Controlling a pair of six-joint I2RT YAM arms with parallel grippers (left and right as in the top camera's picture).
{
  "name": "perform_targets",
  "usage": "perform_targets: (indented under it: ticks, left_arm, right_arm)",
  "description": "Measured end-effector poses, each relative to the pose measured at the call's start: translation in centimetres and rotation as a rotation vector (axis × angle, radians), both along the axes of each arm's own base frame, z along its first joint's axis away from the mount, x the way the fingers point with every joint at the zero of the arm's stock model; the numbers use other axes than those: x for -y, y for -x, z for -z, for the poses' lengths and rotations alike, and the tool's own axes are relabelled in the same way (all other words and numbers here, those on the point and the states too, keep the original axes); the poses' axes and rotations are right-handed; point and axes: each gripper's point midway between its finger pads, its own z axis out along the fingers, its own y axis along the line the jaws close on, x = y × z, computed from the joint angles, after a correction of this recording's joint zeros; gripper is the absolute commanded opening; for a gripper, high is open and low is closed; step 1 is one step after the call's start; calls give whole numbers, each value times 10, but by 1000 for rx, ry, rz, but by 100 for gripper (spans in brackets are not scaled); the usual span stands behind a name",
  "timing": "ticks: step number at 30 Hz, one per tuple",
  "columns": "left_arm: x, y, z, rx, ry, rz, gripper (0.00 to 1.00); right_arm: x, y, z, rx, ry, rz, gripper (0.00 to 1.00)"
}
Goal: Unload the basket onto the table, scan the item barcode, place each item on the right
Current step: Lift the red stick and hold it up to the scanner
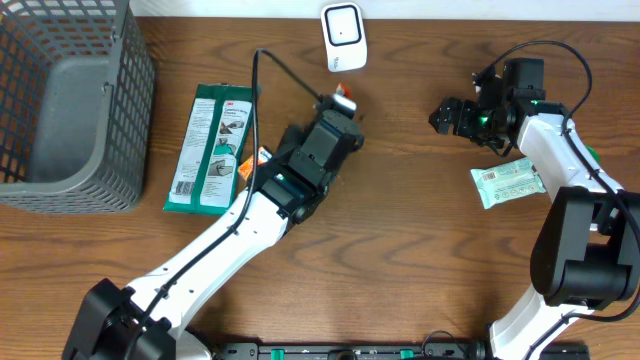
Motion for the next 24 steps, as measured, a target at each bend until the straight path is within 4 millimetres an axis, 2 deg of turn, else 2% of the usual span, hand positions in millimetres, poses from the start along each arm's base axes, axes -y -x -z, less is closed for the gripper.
perform_targets:
  ticks: [7,9,11,14,20,24]
  left_arm:
    - [4,-47,-73,374,-205,23,7]
    - [6,-61,-84,454,-274,24,7]
    - [5,-76,-84,505,-351,22,7]
    - [-3,-100,-61,518,-521,26,7]
    - [-29,-143,26,408,-842,84,7]
    - [-46,-175,64,370,-947,85,7]
  right_arm:
    - [0,0,0,1,1,0,99]
    - [0,0,0,0,1,0,99]
    - [0,0,0,1,0,1,99]
    - [0,0,0,0,0,1,99]
    - [0,0,0,1,1,1,99]
    - [0,0,0,0,0,1,99]
